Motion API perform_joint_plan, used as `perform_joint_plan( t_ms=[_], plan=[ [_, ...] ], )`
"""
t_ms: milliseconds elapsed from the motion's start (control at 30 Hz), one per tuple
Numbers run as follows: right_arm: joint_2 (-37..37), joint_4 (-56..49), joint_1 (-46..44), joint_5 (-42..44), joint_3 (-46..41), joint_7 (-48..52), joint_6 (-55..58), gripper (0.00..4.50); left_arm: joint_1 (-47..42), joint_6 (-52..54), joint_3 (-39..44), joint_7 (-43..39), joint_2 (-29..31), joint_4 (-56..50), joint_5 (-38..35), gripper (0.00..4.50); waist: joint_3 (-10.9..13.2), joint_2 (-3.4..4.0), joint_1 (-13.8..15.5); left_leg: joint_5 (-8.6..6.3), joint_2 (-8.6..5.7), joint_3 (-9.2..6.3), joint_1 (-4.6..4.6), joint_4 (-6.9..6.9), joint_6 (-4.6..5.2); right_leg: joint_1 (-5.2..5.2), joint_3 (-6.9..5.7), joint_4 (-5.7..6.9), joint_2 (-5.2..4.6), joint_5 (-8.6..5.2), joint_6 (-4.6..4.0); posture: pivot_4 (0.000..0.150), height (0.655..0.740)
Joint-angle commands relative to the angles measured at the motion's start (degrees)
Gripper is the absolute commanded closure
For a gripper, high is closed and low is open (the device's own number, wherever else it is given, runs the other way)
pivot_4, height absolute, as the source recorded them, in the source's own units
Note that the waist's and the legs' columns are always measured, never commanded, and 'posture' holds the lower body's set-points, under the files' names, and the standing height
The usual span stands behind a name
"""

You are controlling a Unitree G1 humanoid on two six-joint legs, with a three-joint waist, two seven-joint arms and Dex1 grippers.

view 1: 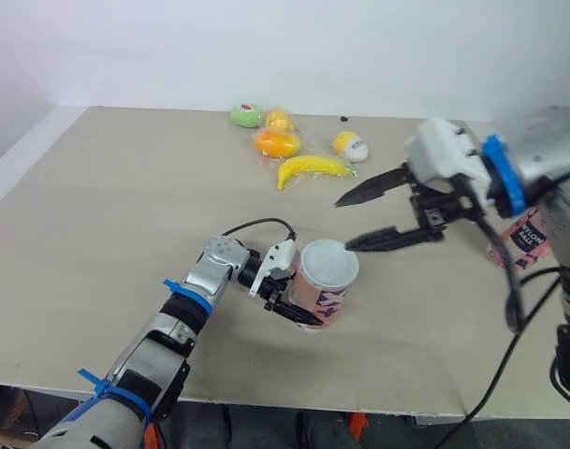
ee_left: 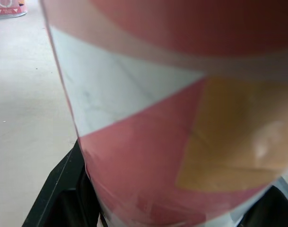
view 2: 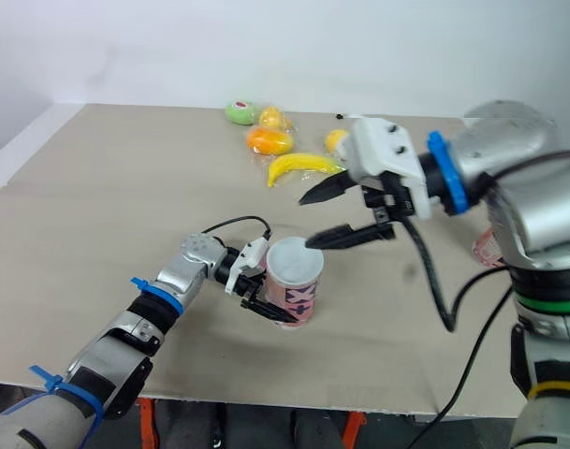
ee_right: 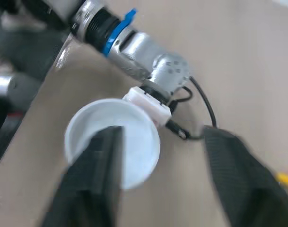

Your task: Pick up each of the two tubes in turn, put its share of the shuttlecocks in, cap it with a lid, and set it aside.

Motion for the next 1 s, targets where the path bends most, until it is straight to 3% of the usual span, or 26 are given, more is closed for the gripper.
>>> perform_joint_plan(
  t_ms=[33,200,300,333,633,1000],
  plan=[
    [-1.7,-6.1,8.0,4.2,-11.1,-4.7,2.8,0.16,-0.3,-1.4,1.5,1.6,0.3,1.3,0.4,1.56,0.0,0.00,0.0,0.00,0.00,-0.01,0.00,0.01,0.00,0.00,0.01,0.01,0.01,-0.01,0.00,0.150,0.6917],
    [1.7,-12.5,23.3,6.4,-19.9,-14.8,5.0,0.16,-0.7,-1.9,2.9,1.7,-0.2,0.3,-1.1,1.56,0.0,0.03,-0.1,0.01,-0.06,-0.09,0.01,0.02,0.00,0.07,0.00,0.01,0.00,-0.07,0.18,0.150,0.6917],
    [4.4,-16.4,31.2,6.9,-21.7,-19.6,5.0,0.00,-0.6,-0.3,3.5,0.2,0.1,-1.3,-2.5,0.66,0.1,0.05,-0.1,0.01,-0.10,-0.17,0.00,0.05,0.00,0.09,-0.03,0.01,-0.01,-0.13,0.34,0.150,0.6917],
    [5.4,-17.5,33.5,7.3,-22.0,-21.1,5.1,0.00,-0.4,0.0,3.6,-0.3,0.3,-1.8,-2.7,0.05,0.1,0.08,-0.1,0.02,-0.11,-0.19,-0.02,0.05,0.00,0.10,-0.02,0.00,-0.01,-0.13,0.35,0.150,0.6917],
    [9.1,-22.5,43.6,9.0,-18.2,-27.5,3.2,0.00,1.3,3.4,1.7,-2.6,5.0,-7.4,-5.4,0.05,0.1,0.05,-0.1,0.02,-0.15,-0.29,-0.02,0.06,-0.01,0.16,-0.07,-0.03,-0.01,-0.22,0.50,0.150,0.6917],
    [9.2,-22.1,42.6,8.7,-10.5,-29.2,0.3,0.00,1.8,2.1,4.7,-2.6,16.6,-8.4,-6.6,0.05,0.2,-0.05,-0.1,0.02,-0.14,-0.33,-0.04,0.05,-0.01,0.18,-0.12,-0.07,-0.02,-0.25,0.48,0.150,0.6917]
  ],
)
